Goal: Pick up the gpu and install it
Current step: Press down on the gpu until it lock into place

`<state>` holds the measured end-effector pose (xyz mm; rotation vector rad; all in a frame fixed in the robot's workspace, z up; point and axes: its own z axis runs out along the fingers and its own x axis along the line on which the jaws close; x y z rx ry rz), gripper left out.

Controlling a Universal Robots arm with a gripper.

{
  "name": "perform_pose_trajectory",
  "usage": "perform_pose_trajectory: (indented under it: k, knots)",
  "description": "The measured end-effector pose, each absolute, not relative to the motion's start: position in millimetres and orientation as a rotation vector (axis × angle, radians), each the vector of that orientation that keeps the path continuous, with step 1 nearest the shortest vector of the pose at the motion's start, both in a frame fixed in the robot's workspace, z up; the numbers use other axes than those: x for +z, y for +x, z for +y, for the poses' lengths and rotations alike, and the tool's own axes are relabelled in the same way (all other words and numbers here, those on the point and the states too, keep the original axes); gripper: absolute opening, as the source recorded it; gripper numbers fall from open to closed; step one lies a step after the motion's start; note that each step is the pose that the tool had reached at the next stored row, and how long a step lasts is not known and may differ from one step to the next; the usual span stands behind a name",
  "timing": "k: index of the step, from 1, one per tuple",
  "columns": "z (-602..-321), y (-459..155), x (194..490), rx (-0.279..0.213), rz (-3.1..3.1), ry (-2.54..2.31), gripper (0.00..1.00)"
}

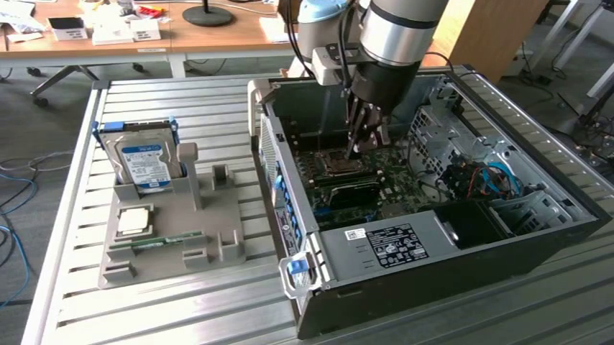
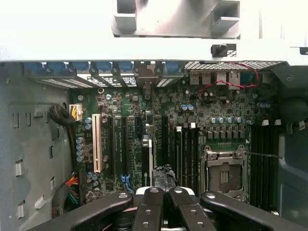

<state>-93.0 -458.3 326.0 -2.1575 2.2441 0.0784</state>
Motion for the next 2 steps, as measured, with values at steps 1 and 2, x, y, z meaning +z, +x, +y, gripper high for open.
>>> perform_pose_trajectory:
  k: [1, 2]
  knots:
    - [-458.3, -93.0, 326.0, 0.078, 2.244, -2.157, 0.11]
    - [-458.3, -93.1, 326.0, 0.078, 2.244, -2.157, 0.11]
